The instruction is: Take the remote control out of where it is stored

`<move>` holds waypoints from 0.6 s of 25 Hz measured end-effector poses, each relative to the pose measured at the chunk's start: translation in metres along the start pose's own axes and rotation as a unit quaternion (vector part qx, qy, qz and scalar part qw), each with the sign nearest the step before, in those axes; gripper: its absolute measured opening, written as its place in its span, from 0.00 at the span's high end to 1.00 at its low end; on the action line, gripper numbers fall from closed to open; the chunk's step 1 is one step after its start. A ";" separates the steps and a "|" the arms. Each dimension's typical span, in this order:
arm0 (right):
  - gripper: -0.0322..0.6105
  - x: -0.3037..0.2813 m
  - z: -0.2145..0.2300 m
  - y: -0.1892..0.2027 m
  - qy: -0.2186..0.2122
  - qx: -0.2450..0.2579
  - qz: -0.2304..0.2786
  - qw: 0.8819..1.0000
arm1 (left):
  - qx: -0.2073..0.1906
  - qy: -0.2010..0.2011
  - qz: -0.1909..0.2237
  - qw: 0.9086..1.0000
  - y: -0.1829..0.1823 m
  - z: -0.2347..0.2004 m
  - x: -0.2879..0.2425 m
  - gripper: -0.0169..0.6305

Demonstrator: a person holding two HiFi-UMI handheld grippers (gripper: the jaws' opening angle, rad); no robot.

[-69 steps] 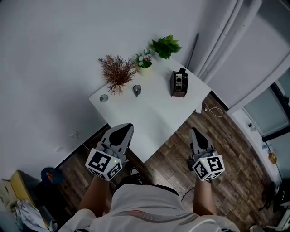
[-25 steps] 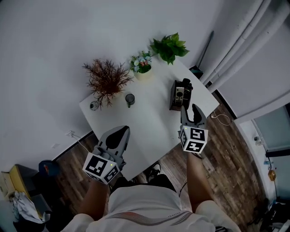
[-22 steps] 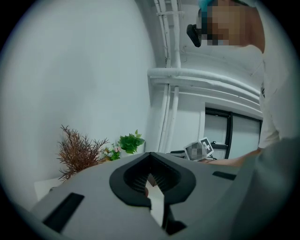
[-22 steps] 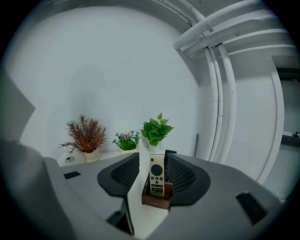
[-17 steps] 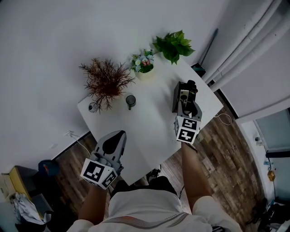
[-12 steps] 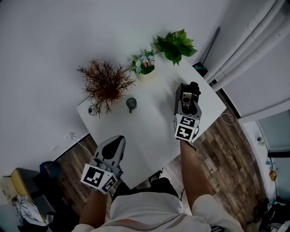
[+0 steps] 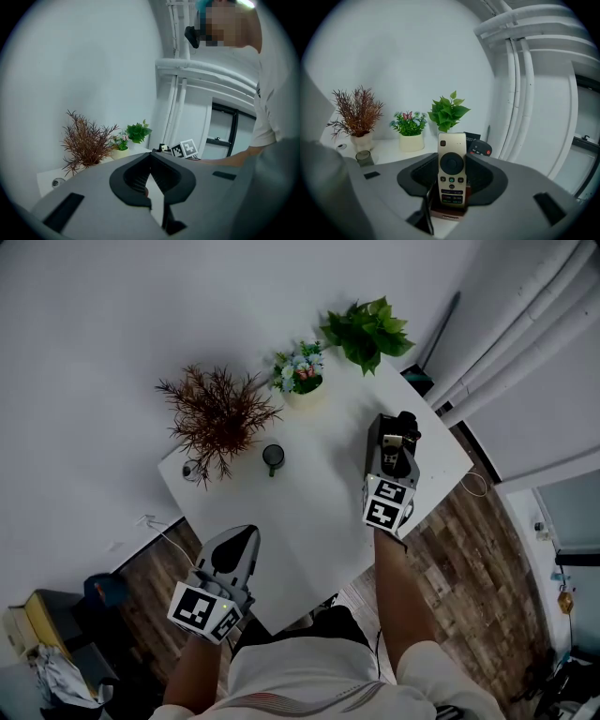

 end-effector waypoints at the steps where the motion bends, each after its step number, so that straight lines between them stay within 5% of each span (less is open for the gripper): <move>1: 0.66 0.001 0.001 -0.001 -0.001 0.003 0.006 1.000 | 0.000 0.001 0.000 1.000 0.000 0.000 0.000 0.97; 8: 0.66 0.033 0.001 -0.045 -0.035 0.001 0.075 0.997 | -0.004 0.001 0.006 1.000 -0.006 -0.001 0.004 0.97; 15: 0.66 0.096 -0.023 -0.080 -0.128 0.017 0.087 0.988 | 0.002 0.008 0.014 1.000 -0.005 -0.002 0.010 0.97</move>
Point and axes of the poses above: the fingertips, and each gripper's own axes: x backward along the fingers, z to its right, y out of its underside, the point moved 2 cm from there along x, backward along the fingers, and after that the axes turned 2 degrees about -x, right-handed, at the moved point
